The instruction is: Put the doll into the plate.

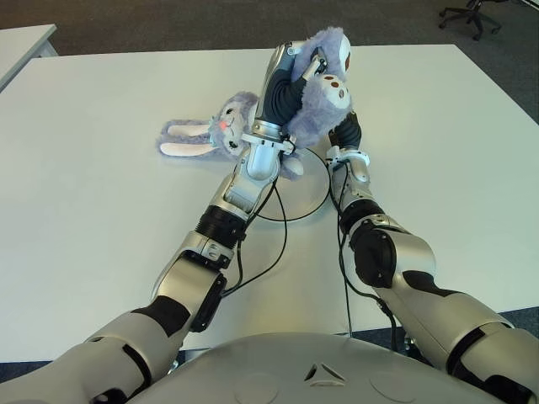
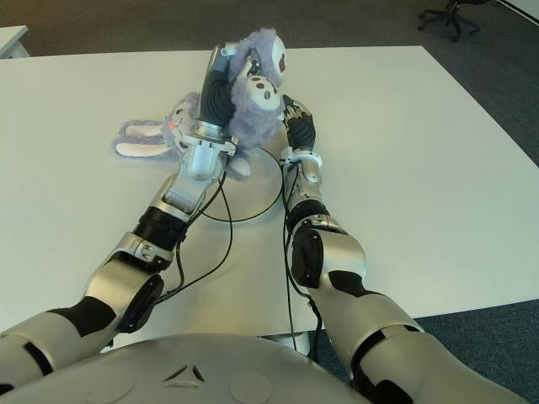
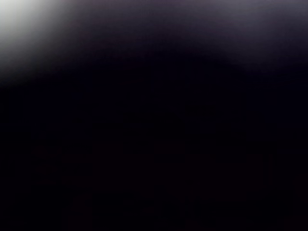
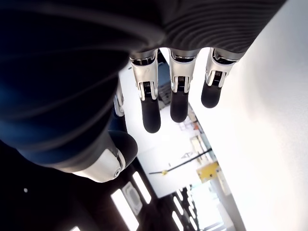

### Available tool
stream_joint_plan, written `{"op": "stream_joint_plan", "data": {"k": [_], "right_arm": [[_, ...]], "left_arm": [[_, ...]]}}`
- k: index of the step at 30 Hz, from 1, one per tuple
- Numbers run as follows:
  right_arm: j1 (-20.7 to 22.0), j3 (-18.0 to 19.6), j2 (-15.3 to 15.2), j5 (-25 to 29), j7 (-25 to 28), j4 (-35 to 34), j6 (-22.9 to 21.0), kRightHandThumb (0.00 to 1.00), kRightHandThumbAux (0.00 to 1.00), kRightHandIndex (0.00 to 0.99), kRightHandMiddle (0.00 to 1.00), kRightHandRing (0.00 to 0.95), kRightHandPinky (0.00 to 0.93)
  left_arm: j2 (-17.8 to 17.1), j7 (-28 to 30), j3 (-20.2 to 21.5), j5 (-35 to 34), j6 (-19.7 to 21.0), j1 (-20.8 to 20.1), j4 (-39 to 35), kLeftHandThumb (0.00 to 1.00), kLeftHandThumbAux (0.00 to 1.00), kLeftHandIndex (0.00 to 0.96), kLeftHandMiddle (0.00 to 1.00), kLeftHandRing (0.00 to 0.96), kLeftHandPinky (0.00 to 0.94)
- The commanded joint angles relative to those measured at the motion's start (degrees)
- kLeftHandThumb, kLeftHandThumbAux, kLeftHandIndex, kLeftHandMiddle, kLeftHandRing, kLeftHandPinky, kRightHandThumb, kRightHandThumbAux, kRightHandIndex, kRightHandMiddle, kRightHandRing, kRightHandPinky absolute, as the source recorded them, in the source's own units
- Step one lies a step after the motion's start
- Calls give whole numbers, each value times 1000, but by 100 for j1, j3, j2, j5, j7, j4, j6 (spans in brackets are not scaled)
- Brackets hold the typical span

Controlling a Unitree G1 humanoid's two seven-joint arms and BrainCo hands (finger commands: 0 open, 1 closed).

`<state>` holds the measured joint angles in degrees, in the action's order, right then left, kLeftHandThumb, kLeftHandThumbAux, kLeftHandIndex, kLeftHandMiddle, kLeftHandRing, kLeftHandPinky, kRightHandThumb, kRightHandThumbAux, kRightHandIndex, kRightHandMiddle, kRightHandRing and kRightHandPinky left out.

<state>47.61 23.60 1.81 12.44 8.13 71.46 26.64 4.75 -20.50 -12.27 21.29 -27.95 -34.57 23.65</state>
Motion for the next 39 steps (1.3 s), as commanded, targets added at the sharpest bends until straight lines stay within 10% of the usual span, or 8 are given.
{"op": "stream_joint_plan", "data": {"k": [1, 39], "right_arm": [[-568, -16, 200, -5, -101, 307, -181, 708, 715, 419, 186, 103, 78], [-564, -13, 191, 85, -50, 298, -298, 711, 716, 422, 187, 94, 62]], "left_arm": [[-4, 66, 71, -76, 94, 48, 193, 918, 652, 756, 856, 857, 873], [10, 181, 219, -235, -38, -83, 578, 916, 654, 759, 858, 856, 876]]}}
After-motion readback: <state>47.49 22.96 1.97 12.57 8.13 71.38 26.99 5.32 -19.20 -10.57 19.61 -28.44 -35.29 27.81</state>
